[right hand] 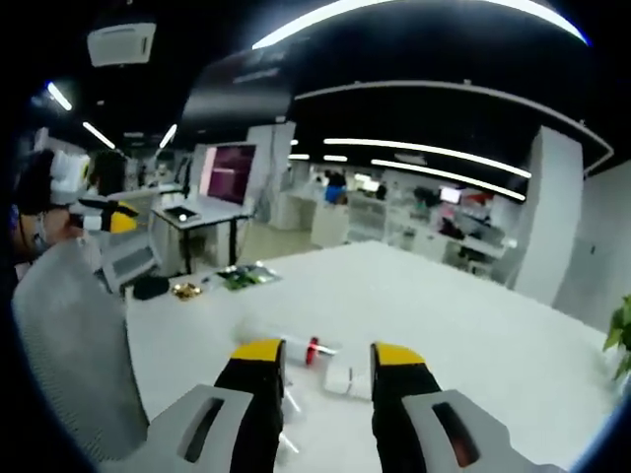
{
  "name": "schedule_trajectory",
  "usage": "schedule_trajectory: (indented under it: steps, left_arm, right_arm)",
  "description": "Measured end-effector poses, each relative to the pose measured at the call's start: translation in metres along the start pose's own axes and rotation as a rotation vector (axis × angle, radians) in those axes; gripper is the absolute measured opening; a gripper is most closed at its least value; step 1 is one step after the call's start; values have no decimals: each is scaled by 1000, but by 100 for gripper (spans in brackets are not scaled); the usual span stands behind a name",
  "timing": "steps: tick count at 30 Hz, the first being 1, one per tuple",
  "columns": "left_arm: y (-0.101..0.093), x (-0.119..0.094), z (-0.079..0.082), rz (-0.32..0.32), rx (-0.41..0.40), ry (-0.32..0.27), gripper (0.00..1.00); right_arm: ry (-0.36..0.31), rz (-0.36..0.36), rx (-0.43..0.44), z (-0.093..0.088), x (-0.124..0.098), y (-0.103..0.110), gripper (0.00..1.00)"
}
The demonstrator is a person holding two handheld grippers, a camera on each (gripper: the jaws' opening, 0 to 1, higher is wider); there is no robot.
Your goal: Arrange the skincare products in the storage area until every visible bottle or jar stands upright without overlapping.
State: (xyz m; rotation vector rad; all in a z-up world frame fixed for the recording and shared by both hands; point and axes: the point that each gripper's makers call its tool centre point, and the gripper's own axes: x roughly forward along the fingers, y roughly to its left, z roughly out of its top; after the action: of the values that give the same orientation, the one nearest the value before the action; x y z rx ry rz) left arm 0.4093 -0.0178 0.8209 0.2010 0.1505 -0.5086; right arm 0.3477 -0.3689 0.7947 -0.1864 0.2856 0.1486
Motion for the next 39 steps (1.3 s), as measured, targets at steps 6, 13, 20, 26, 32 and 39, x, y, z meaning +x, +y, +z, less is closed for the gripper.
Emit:
schedule_trajectory:
  steps: [6, 13, 20, 26, 32, 39]
  left_arm:
    - [0, 0, -1, -2, 6, 4, 32]
    - [0, 0, -2, -2, 13, 10, 32]
    - [-1, 1, -3, -1, 19, 14, 32]
    - [-2, 1, -5, -2, 27, 25, 32]
    - [-4, 3, -8, -9, 40, 41, 32]
    - [-4, 3, -10, -5, 46, 53, 31]
  right_arm:
    - [41, 22, -17, -3, 25, -7, 32]
    - [90, 58, -82, -6, 52, -20, 34]
    - [207, 175, -208, -22, 78, -12, 35]
    - [245, 234, -230, -28, 100, -6, 40]
    - [332, 313, -317, -42, 119, 1, 40]
    - [352, 353, -382, -44, 132, 9, 38]
